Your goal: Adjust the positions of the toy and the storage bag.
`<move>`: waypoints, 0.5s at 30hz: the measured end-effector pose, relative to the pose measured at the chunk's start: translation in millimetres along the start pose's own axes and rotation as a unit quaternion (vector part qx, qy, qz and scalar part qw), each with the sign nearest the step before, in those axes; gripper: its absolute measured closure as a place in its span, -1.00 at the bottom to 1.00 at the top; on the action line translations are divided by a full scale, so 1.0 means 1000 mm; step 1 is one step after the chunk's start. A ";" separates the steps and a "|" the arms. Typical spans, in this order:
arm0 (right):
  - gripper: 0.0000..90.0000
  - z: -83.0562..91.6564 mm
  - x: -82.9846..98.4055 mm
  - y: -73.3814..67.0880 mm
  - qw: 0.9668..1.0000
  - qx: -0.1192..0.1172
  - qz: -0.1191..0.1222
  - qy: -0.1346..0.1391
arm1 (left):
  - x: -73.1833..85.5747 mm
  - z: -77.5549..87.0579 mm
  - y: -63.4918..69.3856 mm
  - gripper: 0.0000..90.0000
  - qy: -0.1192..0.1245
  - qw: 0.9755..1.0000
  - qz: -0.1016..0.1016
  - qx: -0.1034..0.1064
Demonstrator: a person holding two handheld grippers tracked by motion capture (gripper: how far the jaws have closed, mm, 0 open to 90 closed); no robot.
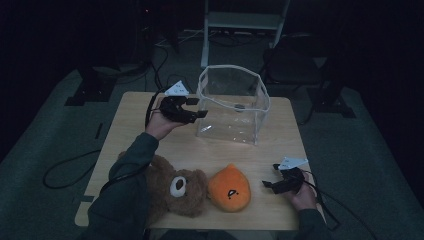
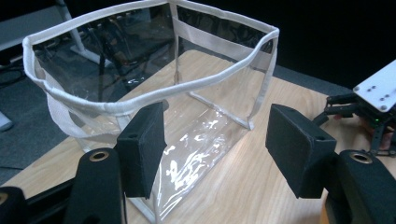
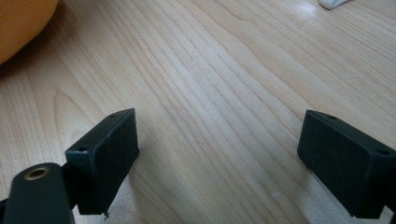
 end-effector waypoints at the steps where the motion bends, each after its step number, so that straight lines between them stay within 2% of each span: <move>1: -0.74 0.000 0.000 0.000 1.000 0.000 0.000 0.000 | -0.001 -0.002 0.000 -0.16 -0.001 1.000 -0.003 -0.002; 6: -0.74 0.000 0.000 0.000 1.000 0.000 0.000 0.000 | -0.003 -0.009 -0.003 -0.14 -0.003 1.000 -0.003 -0.014; 15: -0.74 0.000 0.000 0.000 1.000 0.000 0.000 0.000 | -0.006 -0.025 -0.009 -0.12 -0.008 1.000 -0.004 -0.014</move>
Point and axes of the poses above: each handheld gripper's, and its own axes: z roughly backward along the jaws, x roughly out of its underside, y roughly to its right, the point moved 1 cm from there along -z, roughly forward along the jaws, and after that the axes turned 11 degrees about -z, right-handed, at the moved point
